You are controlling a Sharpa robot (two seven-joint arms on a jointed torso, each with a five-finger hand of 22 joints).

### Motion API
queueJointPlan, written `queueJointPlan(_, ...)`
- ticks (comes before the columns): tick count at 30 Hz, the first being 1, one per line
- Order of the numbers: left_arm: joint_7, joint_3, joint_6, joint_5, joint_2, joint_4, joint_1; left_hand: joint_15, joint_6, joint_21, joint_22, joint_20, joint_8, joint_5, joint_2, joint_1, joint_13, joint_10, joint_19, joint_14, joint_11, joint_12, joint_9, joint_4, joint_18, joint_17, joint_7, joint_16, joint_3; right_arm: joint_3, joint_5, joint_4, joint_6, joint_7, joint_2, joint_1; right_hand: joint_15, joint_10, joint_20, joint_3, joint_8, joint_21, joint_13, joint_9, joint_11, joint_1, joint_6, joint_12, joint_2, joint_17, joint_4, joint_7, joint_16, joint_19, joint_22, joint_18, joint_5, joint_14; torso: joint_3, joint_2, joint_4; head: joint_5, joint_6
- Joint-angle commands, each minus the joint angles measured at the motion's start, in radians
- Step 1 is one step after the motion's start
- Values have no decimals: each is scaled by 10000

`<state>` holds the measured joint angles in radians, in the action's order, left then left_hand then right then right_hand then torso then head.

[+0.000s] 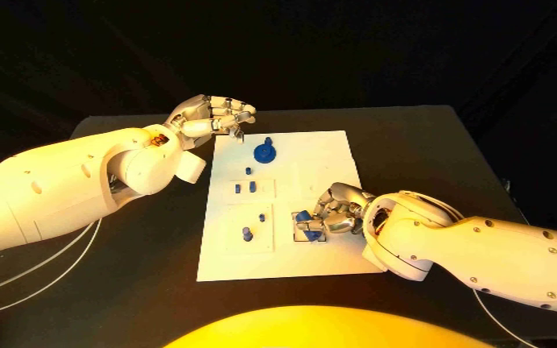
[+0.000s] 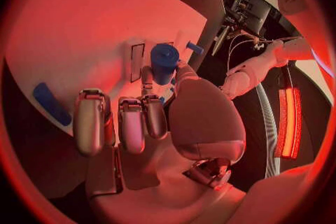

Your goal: Assemble the parts on the task board

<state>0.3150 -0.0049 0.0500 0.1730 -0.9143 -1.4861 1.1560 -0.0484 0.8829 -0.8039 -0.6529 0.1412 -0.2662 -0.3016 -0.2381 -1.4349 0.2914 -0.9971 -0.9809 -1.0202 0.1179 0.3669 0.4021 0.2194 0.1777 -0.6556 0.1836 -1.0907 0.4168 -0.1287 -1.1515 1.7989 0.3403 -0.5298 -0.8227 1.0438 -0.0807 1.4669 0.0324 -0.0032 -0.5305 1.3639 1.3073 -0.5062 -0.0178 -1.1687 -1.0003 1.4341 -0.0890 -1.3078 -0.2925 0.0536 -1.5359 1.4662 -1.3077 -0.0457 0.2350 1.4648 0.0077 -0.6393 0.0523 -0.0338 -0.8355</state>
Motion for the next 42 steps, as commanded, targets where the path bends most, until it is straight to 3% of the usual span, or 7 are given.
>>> queueJointPlan(1,47,4,-202,-66,18,-17,2,-23,-68,33,9,35,-47,-17,123,-13,13,86,-4,29,14,35,-9,74,61,-13,-5,-4,-3,-14,-403,-100,-229,-169,84,-25,-36,148,-86,-59,-35,-81,1278,3,-51,83,-119,-55,-27,-1846,-19,-54,-1,611,-2137,85,-116,899,-5,6,0,-9,-13)
queueJointPlan(10,30,4,-206,-67,-1,-25,2,-23,-68,33,9,35,-47,-17,123,-13,13,86,-4,29,14,35,-9,74,61,-13,-5,-4,-3,-21,-1007,-277,-63,-285,224,-45,-28,126,-76,-146,-174,-188,1268,-42,-41,817,-83,-127,-351,-1786,-43,-46,33,588,-2113,67,-1000,886,-6,5,4,-31,-11)
queueJointPlan(12,31,3,-206,-67,-12,-28,2,-25,-71,41,14,36,-50,-17,128,-14,14,89,-8,30,15,38,-10,87,61,-14,-3,-4,-8,-22,-1213,-297,-53,-299,238,-47,-26,89,-77,-274,-234,-265,1226,-71,-37,1313,-33,-202,-732,-1747,-60,-40,55,571,-2095,55,-1824,878,-1,5,3,-26,-4)
queueJointPlan(14,31,3,-205,-68,-25,-34,3,-27,-77,46,17,37,-50,-15,123,-3,14,93,-10,31,18,39,-12,101,60,-15,0,-4,-18,-22,-1293,-297,-72,-298,242,-48,-24,26,-81,-717,-268,-375,1152,-98,-30,1634,48,-309,-981,-1675,-60,-30,93,544,-2070,38,-1851,859,-2,8,3,-16,-10)
queueJointPlan(16,30,3,-205,-69,-38,-38,3,-27,-77,46,17,37,-50,-15,123,-3,14,93,-10,31,18,39,-12,101,60,-15,0,-4,-18,-22,-1345,-281,-98,-293,238,-49,-9,-57,-72,-1482,-295,-517,1054,-121,-10,1782,141,-445,-933,-1628,-75,-7,122,509,-2037,16,-1843,846,-4,7,9,-18,-15)
queueJointPlan(29,20,3,-205,-76,-70,-46,4,-27,-77,46,17,37,-50,-15,123,-3,14,93,-10,31,18,39,-12,101,60,-15,0,-4,-18,-23,-1431,348,-102,-178,-236,-85,-2,-71,-65,-1510,-317,-494,1042,-135,-2,1780,177,-472,-785,-1639,-68,1,119,513,-2043,21,-1836,848,-3,15,17,-33,-28)
queueJointPlan(42,1,2,-189,-77,-87,-39,3,-30,-83,63,28,40,-56,-16,134,1,16,99,-18,34,19,45,-14,132,59,-17,0,-4,-30,-19,-1123,1115,-540,13,-917,-58,2,19,-49,-1226,-414,-293,1157,-157,-8,1487,167,-373,-160,-1738,-44,-9,76,563,-2093,53,-1789,873,3,21,20,-41,-31)
